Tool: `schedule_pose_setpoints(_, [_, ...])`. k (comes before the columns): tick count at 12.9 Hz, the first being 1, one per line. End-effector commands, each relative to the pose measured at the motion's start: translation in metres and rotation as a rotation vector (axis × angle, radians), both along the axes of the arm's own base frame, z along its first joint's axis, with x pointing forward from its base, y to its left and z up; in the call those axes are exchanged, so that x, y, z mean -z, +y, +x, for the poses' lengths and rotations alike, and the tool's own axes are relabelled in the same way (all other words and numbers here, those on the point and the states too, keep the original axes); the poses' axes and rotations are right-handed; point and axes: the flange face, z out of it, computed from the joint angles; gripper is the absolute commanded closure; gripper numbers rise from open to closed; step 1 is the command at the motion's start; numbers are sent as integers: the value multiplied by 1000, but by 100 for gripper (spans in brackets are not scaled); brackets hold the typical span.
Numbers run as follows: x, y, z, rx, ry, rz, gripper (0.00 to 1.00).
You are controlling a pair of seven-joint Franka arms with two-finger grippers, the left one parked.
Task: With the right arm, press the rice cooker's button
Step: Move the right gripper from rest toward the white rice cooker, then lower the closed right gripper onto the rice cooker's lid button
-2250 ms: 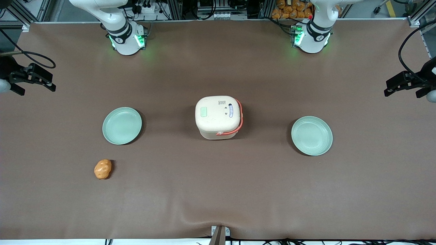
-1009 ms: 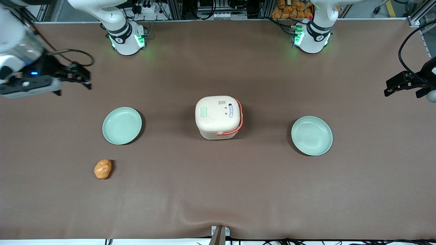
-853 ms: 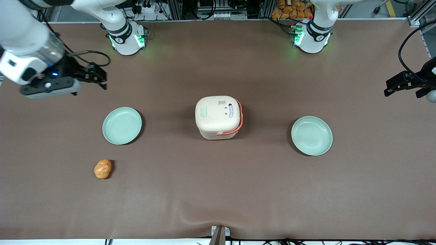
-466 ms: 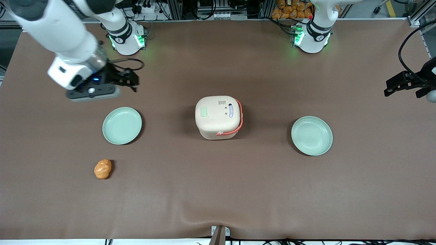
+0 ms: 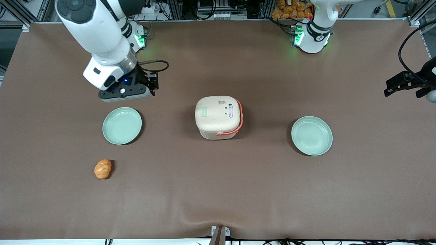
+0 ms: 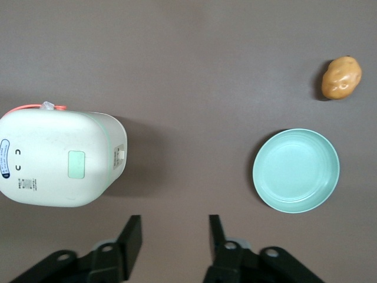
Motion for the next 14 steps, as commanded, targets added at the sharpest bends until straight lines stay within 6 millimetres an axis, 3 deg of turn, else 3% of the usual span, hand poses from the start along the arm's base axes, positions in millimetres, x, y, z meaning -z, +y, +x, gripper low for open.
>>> schedule_pose_setpoints(1, [8, 29, -4, 58, -2, 0, 82])
schedule_pose_setpoints(6, [37, 57, -3, 98, -2, -3, 89])
schedule_pose_setpoints(8, [54, 83, -10, 75, -3, -11, 89])
schedule_pose_setpoints(11, [78, 105, -10, 97, -18, -13, 90])
schedule_pose_setpoints(14, [90, 112, -10, 107, -15, -18, 90])
